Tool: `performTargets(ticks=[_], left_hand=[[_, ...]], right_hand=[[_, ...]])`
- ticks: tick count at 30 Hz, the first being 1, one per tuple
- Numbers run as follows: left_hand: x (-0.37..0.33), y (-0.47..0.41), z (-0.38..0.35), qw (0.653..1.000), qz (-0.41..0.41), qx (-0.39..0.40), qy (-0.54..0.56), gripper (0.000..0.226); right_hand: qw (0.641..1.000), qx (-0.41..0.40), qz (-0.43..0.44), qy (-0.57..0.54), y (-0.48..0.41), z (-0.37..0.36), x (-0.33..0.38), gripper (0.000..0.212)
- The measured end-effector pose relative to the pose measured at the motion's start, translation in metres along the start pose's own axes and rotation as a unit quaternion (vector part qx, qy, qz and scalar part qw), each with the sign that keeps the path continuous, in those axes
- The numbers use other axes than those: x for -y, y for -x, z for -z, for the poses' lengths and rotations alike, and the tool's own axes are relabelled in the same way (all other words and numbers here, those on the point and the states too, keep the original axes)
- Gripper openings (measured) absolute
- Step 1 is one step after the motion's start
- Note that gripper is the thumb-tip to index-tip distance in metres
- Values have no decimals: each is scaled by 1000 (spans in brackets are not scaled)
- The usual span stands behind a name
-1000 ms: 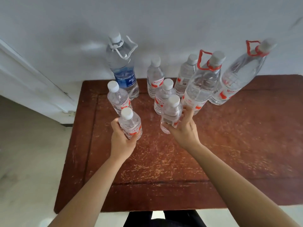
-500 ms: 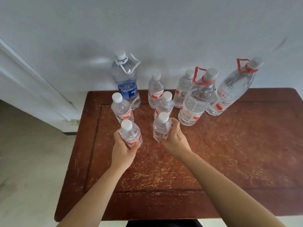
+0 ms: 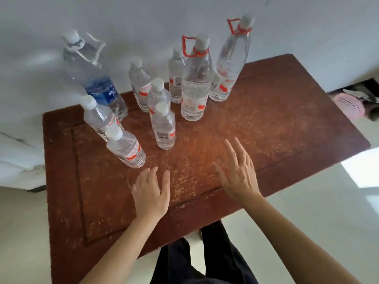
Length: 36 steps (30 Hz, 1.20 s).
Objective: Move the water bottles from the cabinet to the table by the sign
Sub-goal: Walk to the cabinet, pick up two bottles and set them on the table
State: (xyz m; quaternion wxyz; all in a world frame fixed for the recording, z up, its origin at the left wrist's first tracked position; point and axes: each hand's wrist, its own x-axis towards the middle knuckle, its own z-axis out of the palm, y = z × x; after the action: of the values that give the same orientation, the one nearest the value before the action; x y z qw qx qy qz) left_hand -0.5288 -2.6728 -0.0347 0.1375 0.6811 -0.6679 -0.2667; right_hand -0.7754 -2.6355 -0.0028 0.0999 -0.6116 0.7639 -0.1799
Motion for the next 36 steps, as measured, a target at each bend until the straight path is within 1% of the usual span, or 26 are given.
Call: performTargets(ticks=[3,5,7,9,10,11,13,16,18,20,23,26,27,28,29,30,31,33,34,35,36], left_hand=[[-36,-1,-9,992,-106,25,-65,81],[-69,-1,-9,978,-193,29,-79,78],[-110,5,-10,959,-270,27,-82,77],[-150,13,-6,943,-322,14,-87,76],[-180,27,-8,927,-366,6,-87,76],[-196,35,-6,918,-389,1,-83,76],[-250,81,-11,881,-468,-2,-73,74],[-291,121,-13,859,-509,-10,-51,70],[-326,190,-28,815,-579,10,-18,68],[-354,261,-42,782,-623,26,5,67],[-383,360,-58,747,-663,41,28,66],[-404,483,-75,683,-726,60,54,69],[-413,532,-79,654,-750,75,56,70],[-416,558,-82,635,-766,80,62,71],[-424,608,-85,598,-793,91,71,72],[-426,634,-88,572,-812,92,72,73],[-431,696,-93,530,-838,99,86,74],[-436,740,-94,505,-853,101,87,76],[-435,793,-99,469,-869,123,95,76],[-434,820,-105,452,-878,120,103,76],[-430,868,-110,414,-892,138,114,77]], right_hand=[[998,-35,-46,37,39,14,-21,71],[991,-72,-90,63,70,30,-36,72],[978,-110,-150,99,100,58,-50,73],[962,-151,-195,121,118,86,-60,76],[948,-182,-223,136,137,109,-71,76],[939,-205,-232,149,145,124,-76,75],[908,-268,-268,181,197,167,-94,72],[883,-319,-268,218,238,203,-109,69],[845,-364,-319,228,314,238,-122,69],[810,-397,-360,238,389,265,-133,70],[775,-423,-388,266,490,298,-140,71],[720,-436,-442,309,616,330,-132,71],[693,-448,-461,327,665,343,-127,70],[680,-453,-469,335,693,349,-125,70],[650,-462,-489,354,742,359,-118,70],[631,-464,-507,361,767,361,-115,70],[598,-463,-532,381,823,368,-105,71],[581,-455,-544,401,864,373,-99,73],[547,-450,-573,411,909,372,-88,74],[529,-449,-594,408,931,373,-83,75],[494,-444,-623,412,970,370,-75,76]])
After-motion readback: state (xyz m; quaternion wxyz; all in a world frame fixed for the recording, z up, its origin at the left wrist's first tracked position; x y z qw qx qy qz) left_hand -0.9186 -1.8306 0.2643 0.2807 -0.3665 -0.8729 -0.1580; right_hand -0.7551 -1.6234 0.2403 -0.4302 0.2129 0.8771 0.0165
